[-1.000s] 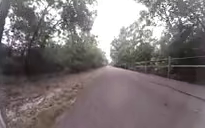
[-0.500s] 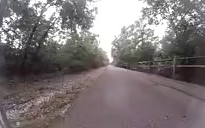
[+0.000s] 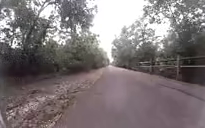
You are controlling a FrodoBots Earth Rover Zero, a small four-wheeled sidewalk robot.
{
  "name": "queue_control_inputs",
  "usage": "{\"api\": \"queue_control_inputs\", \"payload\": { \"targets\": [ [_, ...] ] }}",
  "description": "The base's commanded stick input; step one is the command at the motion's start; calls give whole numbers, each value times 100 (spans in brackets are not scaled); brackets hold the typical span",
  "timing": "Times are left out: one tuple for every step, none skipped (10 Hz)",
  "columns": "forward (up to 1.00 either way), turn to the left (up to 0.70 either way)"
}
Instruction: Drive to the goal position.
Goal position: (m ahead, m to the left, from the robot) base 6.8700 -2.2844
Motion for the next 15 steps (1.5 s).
{"api": "queue_control_inputs", "payload": {
  "targets": [
    [70,0],
    [70,0],
    [70,0],
    [70,0],
    [70,0],
    [70,0],
    [70,0],
    [70,0],
    [70,0],
    [70,0],
    [70,0],
    [70,0],
    [70,0],
    [70,0],
    [70,0]
  ]
}}
